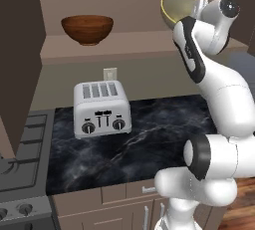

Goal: Open the cabinet. Pick the bowls from the counter and place them in the cabinet. Then close the cabinet.

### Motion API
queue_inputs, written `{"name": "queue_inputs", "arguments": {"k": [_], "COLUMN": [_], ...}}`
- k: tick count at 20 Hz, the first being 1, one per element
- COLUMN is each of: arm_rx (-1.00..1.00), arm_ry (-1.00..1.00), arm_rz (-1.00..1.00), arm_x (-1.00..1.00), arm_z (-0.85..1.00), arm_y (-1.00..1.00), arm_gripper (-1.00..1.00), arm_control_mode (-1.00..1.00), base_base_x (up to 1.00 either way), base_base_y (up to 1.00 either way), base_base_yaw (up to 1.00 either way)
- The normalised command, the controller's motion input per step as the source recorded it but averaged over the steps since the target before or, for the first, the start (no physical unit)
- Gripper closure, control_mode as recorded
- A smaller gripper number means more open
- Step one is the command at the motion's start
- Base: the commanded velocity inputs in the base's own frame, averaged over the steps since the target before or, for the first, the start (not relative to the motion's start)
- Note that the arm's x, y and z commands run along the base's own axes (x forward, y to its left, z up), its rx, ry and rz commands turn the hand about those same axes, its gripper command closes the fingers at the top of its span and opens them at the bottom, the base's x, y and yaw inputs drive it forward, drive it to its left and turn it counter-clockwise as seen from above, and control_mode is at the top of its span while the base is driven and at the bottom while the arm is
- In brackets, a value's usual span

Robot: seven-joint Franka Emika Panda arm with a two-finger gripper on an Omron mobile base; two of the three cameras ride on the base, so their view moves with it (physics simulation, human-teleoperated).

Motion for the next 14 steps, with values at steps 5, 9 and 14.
{"name": "queue_inputs", "arguments": {"k": [5, 9, 14], "arm_rx": [0.00, 0.01, 0.01], "arm_ry": [0.01, 0.01, 0.00], "arm_rz": [0.00, 0.00, -0.04], "arm_x": [-0.02, -0.58, -0.80], "arm_z": [0.00, 0.16, 0.31], "arm_y": [-0.01, -0.12, -0.08], "arm_gripper": [-1.00, -1.00, -1.00], "arm_control_mode": [-1.00, -1.00, -1.00], "base_base_x": [0.00, 0.00, 0.00], "base_base_y": [0.00, 0.00, 0.00], "base_base_yaw": [0.00, 0.00, 0.00]}}
